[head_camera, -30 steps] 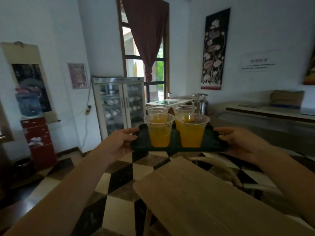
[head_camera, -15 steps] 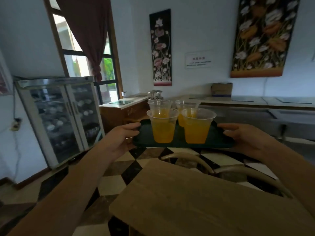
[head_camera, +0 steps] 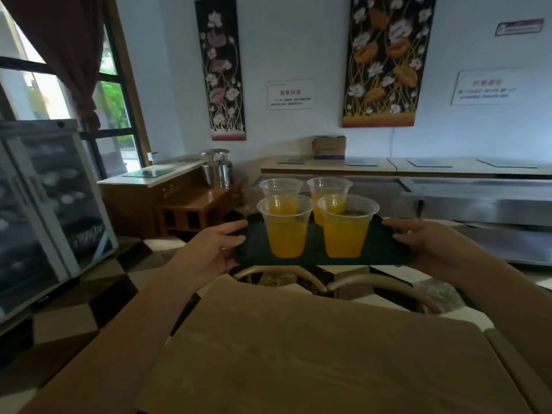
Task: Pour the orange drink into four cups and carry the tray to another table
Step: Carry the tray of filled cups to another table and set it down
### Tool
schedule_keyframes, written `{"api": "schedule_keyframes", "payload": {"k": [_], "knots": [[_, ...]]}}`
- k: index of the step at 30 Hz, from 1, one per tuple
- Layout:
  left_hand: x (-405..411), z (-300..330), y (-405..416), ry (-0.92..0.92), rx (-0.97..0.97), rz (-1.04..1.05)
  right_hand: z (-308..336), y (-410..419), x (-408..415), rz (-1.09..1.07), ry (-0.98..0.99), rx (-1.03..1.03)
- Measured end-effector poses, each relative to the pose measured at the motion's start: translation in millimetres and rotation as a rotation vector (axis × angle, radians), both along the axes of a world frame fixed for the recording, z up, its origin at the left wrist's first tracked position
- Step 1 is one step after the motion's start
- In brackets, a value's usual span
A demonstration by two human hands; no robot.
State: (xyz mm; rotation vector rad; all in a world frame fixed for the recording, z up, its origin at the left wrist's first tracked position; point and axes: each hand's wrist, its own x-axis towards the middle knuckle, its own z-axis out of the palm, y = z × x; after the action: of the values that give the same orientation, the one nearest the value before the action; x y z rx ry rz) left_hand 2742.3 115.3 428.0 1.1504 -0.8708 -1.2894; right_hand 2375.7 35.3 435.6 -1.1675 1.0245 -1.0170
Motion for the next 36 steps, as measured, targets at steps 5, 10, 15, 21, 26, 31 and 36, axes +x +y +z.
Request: {"api": "schedule_keyframes", "payload": {"k": [5,10,15,21,26,31,36], "knots": [[-15.8,0.5,-40.9,0.002,-0.011,-0.044,-4.0,-22.1,-19.5,-0.027,-0.028,0.002],[-38.4,5.3,-86.8,-0.012,-0.022,-0.066,3.0,-56.5,-42.9,-0.05,-0.059,-0.005],[-64.4,7.7,-129.5,0.011,-0.016,-0.08,13.1,-96.1,-66.9,-0.053,-0.07,0.006],[-84.5,-8.0,-179.0,0.043,0.006,-0.081,-2.3,-143.3,-89.1,-0.069,-0.038,-0.018],[-99.2,-25.1,-205.2,0.064,0.045,-0.11,-17.1,-161.0,-98.0,-0.093,-0.022,0.007],[-103.4,-34.4,-232.7,0.043,0.04,-0.133,-36.9,-176.0,-104.7,-0.15,-0.008,0.043],[-90.7,-44.3,-260.6,0.046,0.032,-0.192,-55.0,-191.3,-103.6,-0.196,-0.005,0.064]]}}
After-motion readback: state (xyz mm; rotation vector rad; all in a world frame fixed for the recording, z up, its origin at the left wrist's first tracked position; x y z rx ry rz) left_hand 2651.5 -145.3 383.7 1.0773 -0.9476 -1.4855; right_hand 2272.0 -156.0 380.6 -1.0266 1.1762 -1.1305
